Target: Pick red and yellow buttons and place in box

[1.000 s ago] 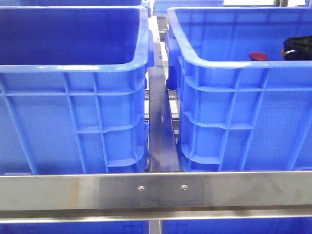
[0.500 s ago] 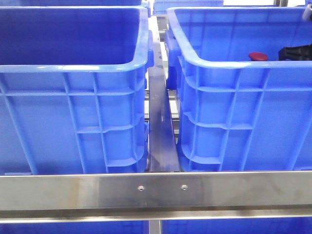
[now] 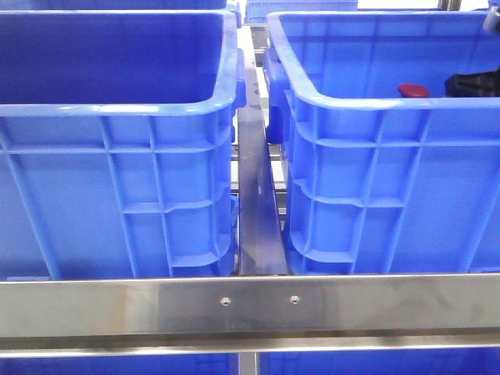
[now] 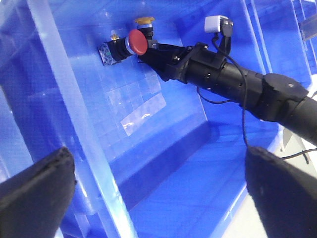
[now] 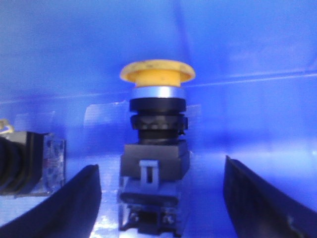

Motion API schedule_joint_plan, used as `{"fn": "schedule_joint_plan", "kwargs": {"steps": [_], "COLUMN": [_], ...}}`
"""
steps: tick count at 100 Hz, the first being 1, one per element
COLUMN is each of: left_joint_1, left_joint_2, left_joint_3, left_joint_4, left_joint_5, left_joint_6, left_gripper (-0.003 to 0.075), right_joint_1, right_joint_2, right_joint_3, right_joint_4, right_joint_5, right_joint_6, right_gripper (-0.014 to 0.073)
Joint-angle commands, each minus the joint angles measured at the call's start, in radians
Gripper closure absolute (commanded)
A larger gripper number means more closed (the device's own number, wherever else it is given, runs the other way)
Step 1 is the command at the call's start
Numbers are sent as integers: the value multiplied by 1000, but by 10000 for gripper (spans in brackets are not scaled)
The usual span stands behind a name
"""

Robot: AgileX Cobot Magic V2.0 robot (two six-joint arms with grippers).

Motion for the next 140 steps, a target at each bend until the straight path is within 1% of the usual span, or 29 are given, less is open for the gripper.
{"fn": "schedule_joint_plan", "kwargs": {"steps": [1, 11, 20, 25, 31, 38, 45, 51, 53, 58, 76, 88, 117, 140], "left_joint_1": [0, 0, 0, 0, 0, 0, 0, 0, 0, 0, 0, 0, 0, -4], "left_joint_2": [-49, -49, -49, -49, -49, -49, -49, -49, -49, -49, -51, -51, -52, -60], "left_joint_3": [-28, -28, -28, -28, -28, -28, -28, -28, -28, -28, -28, -28, -26, -26], "left_joint_4": [-52, -54, -55, -55, -55, -55, -53, -50, -45, -43, -43, -43, -34, 67], "left_joint_5": [-37, -37, -37, -37, -37, -37, -37, -37, -37, -37, -37, -37, -37, -20], "left_joint_6": [17, 17, 20, 25, 43, 43, 43, 43, 43, 43, 43, 44, 71, 90], "left_gripper": [70, 71, 78, 86, 99, 133, 191, 266, 294, 363, 616, 742, 740, 740], "right_joint_1": [-10, -12, -15, -17, -17, -17, -17, -17, -17, -17, -17, -17, -17, -17], "right_joint_2": [-89, -113, -139, -156, -181, -210, -239, -265, -275, -298, -387, -455, -650, -806], "right_joint_3": [-30, -29, -22, -14, -1, 18, 40, 66, 76, 96, 169, 227, 372, 468], "right_joint_4": [22, 22, 22, 22, 22, 21, 20, 20, 20, 20, 20, 20, 19, 19], "right_joint_5": [55, 81, 126, 161, 179, 195, 210, 215, 216, 216, 206, 175, 78, 29], "right_joint_6": [-3, -3, -3, -2, -2, -2, -2, -2, -2, -2, -2, -2, -4, -11], "right_gripper": [47, 63, 135, 202, 309, 440, 564, 657, 672, 655, 655, 655, 655, 655]}}
